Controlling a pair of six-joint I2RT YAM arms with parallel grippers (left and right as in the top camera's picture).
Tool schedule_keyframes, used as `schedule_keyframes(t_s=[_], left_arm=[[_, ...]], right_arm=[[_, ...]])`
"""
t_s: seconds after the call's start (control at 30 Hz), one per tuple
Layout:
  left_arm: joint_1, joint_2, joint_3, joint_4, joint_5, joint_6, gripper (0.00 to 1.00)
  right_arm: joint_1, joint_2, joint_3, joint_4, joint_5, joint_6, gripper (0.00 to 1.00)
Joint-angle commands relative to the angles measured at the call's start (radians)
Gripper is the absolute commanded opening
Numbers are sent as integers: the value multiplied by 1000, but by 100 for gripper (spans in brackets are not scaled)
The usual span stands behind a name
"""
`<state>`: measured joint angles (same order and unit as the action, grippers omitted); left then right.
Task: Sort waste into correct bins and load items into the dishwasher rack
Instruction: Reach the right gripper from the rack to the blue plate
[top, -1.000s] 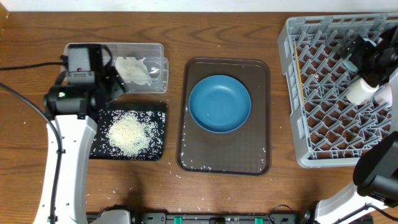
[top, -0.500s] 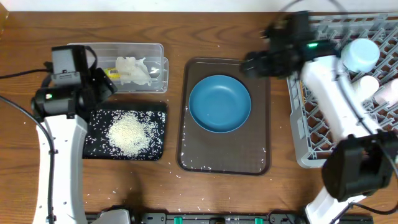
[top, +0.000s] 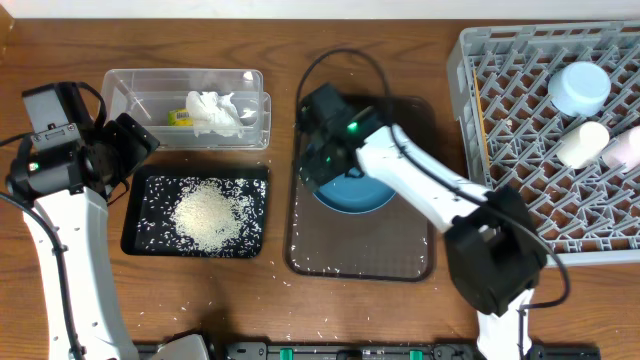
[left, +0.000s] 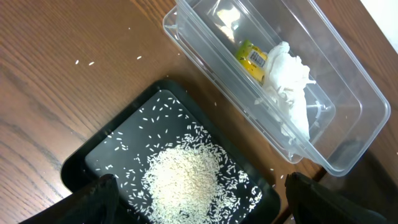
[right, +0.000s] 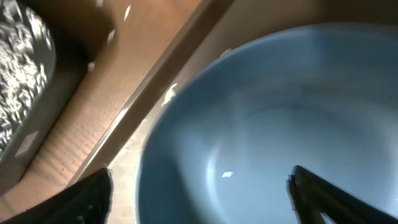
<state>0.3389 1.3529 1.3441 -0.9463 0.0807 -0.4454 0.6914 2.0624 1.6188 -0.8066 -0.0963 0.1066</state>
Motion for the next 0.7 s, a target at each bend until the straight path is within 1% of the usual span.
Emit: schedule_keyframes(t_s=[0.0,0.13,0.23,0.43,0.6,0.67], left_arm=[[5,0,8,-7,13,-5,88],[5,0,8,-7,13,-5,88],[5,0,8,-7,13,-5,88],[5,0,8,-7,13,-5,88],[5,0,8,-7,13,-5,89],[5,0,8,-7,13,-5,89]], right_arm=[[41,29,-7,-18,21,-7,77],[77,34,-7,-44,22,-7,71],[101,35,-11,-50,51,-2,63],[141,76,-32,-22,243,97,56],[147,100,-34,-15,251,124,39],[147,99,-32,-8,251,133,34]])
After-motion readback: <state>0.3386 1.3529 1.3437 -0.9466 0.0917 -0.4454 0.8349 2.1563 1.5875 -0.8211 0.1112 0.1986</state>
